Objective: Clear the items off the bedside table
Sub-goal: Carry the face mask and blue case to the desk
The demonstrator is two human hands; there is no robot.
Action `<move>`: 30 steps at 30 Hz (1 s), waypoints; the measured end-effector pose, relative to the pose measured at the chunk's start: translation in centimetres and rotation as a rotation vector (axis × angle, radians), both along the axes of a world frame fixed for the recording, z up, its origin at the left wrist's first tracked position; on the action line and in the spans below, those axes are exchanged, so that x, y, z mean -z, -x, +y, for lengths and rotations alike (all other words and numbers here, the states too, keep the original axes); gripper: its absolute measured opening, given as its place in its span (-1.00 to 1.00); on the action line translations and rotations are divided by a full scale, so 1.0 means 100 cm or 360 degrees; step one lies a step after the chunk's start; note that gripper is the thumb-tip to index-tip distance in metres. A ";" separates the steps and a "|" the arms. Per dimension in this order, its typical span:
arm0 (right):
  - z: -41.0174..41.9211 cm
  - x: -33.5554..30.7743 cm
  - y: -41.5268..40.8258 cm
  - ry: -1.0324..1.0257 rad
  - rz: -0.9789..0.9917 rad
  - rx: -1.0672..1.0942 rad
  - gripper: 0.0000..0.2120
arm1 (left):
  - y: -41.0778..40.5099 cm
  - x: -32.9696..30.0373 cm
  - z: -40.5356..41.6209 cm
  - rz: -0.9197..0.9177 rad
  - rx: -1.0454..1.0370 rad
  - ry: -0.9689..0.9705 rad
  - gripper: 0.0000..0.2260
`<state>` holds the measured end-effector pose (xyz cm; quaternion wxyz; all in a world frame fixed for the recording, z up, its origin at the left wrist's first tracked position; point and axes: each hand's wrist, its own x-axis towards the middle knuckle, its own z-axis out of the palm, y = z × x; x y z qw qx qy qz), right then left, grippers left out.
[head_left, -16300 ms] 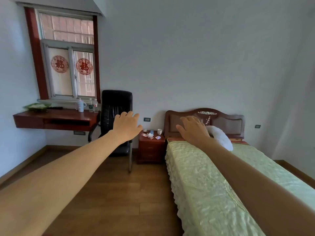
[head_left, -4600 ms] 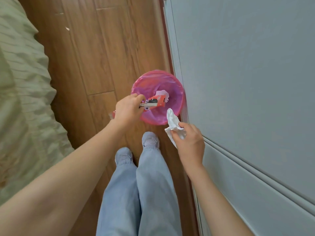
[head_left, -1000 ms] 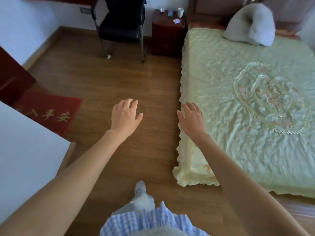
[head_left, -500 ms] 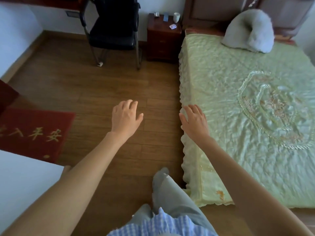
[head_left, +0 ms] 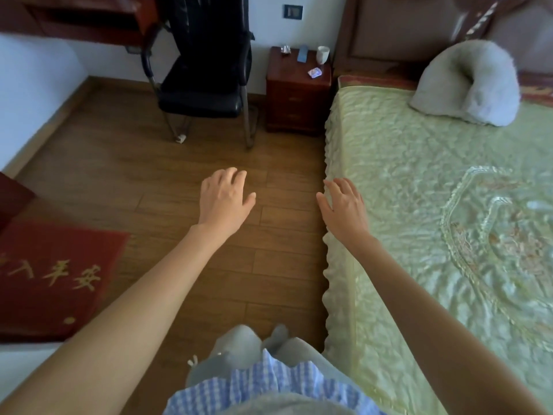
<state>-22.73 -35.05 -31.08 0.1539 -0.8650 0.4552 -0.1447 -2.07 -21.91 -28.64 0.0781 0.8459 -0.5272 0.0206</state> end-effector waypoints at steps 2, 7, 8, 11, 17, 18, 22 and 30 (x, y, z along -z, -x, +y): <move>-0.028 -0.002 -0.009 0.0001 -0.0009 0.0011 -0.55 | -0.010 0.000 -0.025 0.0006 0.0009 0.0001 -0.54; -0.094 0.006 -0.045 -0.0035 0.0003 0.0014 -0.54 | -0.046 0.008 -0.093 0.0025 0.0014 -0.0022 -0.54; -0.108 0.008 -0.055 -0.0035 0.0009 0.0007 -0.54 | -0.054 0.010 -0.108 0.0028 0.0023 -0.0023 -0.54; -0.156 0.013 -0.090 -0.0030 0.0035 0.0001 -0.54 | -0.085 0.016 -0.159 0.0014 0.0062 -0.0001 -0.54; -0.264 0.010 -0.165 0.0019 0.0022 0.0062 -0.53 | -0.159 0.014 -0.274 0.0006 0.0112 0.0032 -0.53; -0.279 0.009 -0.175 0.0030 0.0020 0.0070 -0.53 | -0.170 0.013 -0.291 -0.0001 0.0129 0.0039 -0.53; -0.330 0.007 -0.206 0.0025 0.0021 0.0145 -0.55 | -0.207 0.010 -0.352 -0.0042 0.0192 0.0017 -0.54; -0.442 0.020 -0.248 0.0013 0.0238 0.0086 -0.55 | -0.262 0.024 -0.469 -0.0001 0.0210 -0.0004 -0.54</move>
